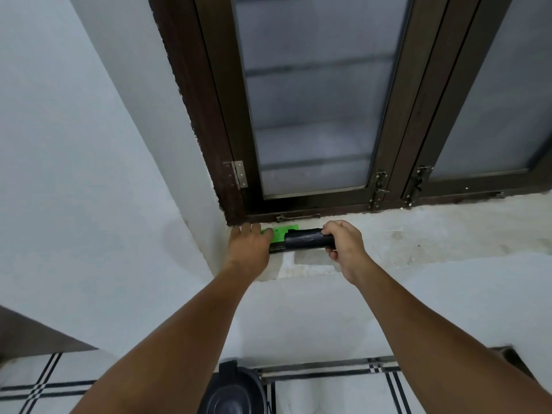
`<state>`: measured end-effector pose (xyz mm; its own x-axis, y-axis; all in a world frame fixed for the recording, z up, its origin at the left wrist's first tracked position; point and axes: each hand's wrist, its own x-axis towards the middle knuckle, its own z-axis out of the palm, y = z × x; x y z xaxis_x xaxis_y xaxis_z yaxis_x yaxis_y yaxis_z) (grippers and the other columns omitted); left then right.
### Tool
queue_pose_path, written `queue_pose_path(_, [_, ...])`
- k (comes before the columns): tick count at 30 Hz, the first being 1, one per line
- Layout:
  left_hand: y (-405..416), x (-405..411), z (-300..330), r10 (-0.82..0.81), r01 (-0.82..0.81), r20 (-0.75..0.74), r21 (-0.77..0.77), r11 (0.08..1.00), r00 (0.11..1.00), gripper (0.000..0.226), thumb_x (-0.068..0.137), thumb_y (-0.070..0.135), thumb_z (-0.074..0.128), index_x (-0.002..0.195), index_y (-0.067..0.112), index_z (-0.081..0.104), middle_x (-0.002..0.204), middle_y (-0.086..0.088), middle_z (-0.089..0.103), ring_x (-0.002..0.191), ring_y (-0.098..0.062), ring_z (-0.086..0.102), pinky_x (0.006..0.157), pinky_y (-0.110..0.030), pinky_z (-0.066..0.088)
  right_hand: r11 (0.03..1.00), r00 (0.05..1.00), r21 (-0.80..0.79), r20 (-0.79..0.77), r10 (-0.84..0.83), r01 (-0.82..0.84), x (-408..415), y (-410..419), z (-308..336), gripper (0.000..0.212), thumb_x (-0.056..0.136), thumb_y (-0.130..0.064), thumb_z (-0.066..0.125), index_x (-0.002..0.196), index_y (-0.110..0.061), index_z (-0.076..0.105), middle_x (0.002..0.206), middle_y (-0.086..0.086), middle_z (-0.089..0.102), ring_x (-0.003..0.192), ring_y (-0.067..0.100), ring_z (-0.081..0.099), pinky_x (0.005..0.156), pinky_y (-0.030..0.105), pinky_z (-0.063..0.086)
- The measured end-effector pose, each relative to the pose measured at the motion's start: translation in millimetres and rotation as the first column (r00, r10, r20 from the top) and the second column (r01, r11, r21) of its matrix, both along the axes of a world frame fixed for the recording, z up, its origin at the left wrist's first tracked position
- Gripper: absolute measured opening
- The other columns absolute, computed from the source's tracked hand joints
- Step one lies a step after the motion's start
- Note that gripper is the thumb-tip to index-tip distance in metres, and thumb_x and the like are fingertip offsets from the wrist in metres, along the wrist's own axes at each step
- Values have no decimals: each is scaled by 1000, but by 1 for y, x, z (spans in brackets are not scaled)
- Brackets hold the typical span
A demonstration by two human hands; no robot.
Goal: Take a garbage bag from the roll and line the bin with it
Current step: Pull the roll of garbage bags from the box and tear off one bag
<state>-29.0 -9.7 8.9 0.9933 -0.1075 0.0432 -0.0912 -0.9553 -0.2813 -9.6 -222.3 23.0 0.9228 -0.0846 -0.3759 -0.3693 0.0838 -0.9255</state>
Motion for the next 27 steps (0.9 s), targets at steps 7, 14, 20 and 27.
queue_pose_path(7, [-12, 2, 21, 272, -96, 100, -778, 621, 957, 31, 108, 33, 42, 116, 14, 65, 102, -8, 67, 92, -24, 61, 76, -35, 49, 990, 996, 135, 91, 23, -35, 0, 3, 18, 12, 90, -2, 67, 89, -13, 61, 104, 12, 62, 95, 25, 63, 77, 35, 61])
queue_pose_path(14, [-47, 11, 66, 121, -310, -355, -907, -285, 927, 31, 101, 44, 61, 105, 14, 69, 101, -11, 77, 89, -24, 76, 81, -41, 64, 962, 961, 127, 172, 218, -241, 1, 28, 36, 41, 82, 8, 73, 112, -16, 59, 114, 11, 66, 103, 28, 68, 87, 53, 61])
queue_pose_path(20, [-42, 12, 71, 115, -339, -388, -891, -302, 915, 30, 93, 45, 65, 105, 19, 75, 104, -8, 77, 99, -26, 73, 98, -48, 57, 960, 945, 42, 190, 266, -278, 4, 32, 46, 19, 98, -22, 68, 113, -12, 73, 105, 6, 78, 99, 21, 75, 77, 33, 61])
queue_pose_path(27, [-29, 4, 69, 82, -328, -361, -905, -270, 929, 37, 86, 48, 78, 110, 20, 74, 110, -6, 76, 106, -26, 70, 101, -51, 55, 959, 952, 29, 130, 277, -283, 6, 30, 43, 29, 101, -38, 61, 107, -12, 72, 105, 11, 77, 98, 24, 74, 86, 40, 62])
